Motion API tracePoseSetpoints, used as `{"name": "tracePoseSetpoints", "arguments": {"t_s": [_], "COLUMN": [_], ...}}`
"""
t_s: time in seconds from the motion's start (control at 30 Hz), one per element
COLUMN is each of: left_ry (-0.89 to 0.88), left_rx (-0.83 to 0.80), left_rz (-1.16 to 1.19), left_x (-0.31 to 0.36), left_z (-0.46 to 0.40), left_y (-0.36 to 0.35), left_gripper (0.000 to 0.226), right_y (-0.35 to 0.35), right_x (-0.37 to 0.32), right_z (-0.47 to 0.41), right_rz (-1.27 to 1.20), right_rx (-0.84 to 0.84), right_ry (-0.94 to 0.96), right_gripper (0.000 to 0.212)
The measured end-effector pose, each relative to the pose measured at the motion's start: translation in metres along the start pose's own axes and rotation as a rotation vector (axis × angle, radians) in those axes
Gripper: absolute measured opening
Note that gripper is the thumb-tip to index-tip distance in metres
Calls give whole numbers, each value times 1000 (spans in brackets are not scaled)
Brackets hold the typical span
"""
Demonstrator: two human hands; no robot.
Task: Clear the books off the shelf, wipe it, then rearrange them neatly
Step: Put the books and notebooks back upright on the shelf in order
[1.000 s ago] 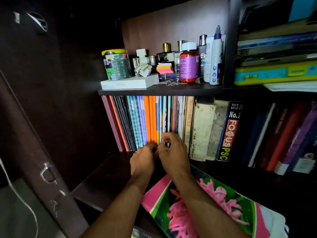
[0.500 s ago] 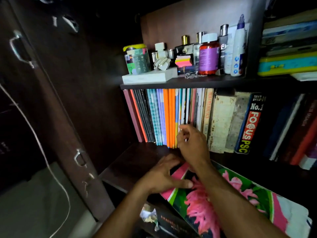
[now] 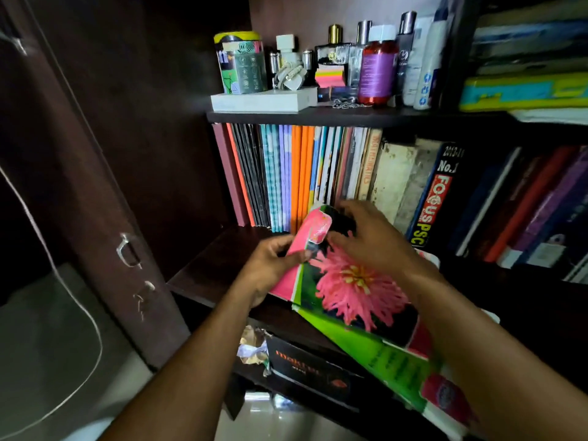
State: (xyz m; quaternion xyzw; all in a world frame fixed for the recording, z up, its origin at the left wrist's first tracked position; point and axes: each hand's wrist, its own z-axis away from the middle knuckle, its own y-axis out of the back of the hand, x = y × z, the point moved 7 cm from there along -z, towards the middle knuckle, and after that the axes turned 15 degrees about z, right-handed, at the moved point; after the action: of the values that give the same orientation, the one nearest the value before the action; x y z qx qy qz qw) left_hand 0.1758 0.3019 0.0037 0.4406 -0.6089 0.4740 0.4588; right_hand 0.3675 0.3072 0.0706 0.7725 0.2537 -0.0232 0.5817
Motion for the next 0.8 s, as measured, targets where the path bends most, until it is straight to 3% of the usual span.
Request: {"name": "tracePoseSetpoints", "arguments": {"t_s": [0.07, 0.17, 0.33, 0.4, 0.47, 0.53, 0.6, 0.7, 0.8], "left_ry": [-8, -35, -74, -78, -53, -56, -85, -142, -160], "left_rx": [1, 1, 77, 30, -91, -174, -123, -38, 95], "left_rz": [31, 8, 120, 37, -157, -391, -517, -404, -257], "left_x": [2, 4, 11, 10, 7, 2, 3, 5, 8], "left_z": [1, 1, 3, 5, 6, 11, 13, 11, 12], "left_y": [-1, -3, -1, -9, -27, -38, -36, -26, -15], "left_gripper": [28, 23, 25, 24, 38, 44, 42, 61, 52], "right_y": [-2, -13, 9, 20, 29, 27, 20, 11, 7], "right_x": [30, 56, 72, 84, 89, 81, 66, 48, 34], "right_z": [24, 45, 53, 61, 67, 65, 59, 53, 50], "right_rz": [103, 99, -42, -189, -320, -366, -362, -365, -346], "right_rx": [-15, -9, 349, 493, 593, 591, 546, 459, 345], "right_ry": [-70, -134, -245, -321, -363, -356, -266, -130, -7], "right_gripper": [75, 60, 40, 41, 39, 38, 34, 24, 29]}}
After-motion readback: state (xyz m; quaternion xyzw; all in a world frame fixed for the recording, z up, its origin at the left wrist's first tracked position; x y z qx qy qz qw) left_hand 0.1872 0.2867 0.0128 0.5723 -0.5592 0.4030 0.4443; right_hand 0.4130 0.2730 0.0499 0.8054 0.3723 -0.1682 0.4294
